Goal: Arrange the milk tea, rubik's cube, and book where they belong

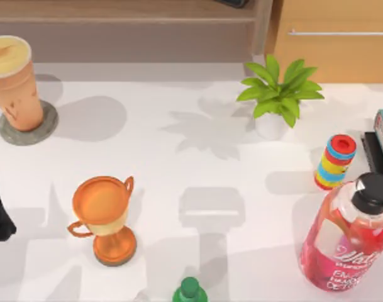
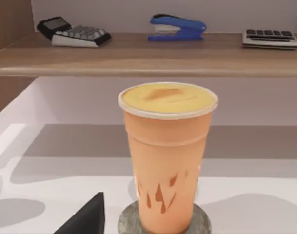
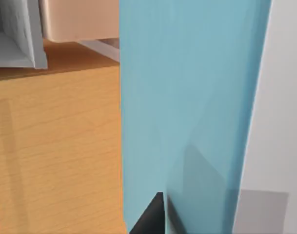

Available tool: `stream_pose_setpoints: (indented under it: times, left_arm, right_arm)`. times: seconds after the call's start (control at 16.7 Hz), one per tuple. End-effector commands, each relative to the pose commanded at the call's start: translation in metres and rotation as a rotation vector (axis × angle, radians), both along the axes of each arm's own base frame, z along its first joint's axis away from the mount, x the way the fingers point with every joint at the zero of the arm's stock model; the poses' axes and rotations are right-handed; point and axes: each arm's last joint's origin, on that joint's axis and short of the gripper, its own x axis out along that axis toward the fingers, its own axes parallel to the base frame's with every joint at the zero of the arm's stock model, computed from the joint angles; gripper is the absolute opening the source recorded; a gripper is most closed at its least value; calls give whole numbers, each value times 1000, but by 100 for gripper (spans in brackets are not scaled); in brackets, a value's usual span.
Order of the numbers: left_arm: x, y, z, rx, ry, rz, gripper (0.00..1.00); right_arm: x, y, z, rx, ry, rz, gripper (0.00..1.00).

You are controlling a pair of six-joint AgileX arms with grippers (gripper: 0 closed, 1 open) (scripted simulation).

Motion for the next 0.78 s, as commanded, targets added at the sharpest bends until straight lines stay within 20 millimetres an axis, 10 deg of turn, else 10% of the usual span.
stream_pose_setpoints:
  times: [0.42, 0.78]
  left_arm:
    - [0, 0, 0, 0, 0, 0, 100]
    - [0, 0, 0, 0, 0, 0, 100]
  right_arm:
    - [0, 0, 0, 0, 0, 0, 98]
    - [0, 0, 0, 0, 0, 0, 100]
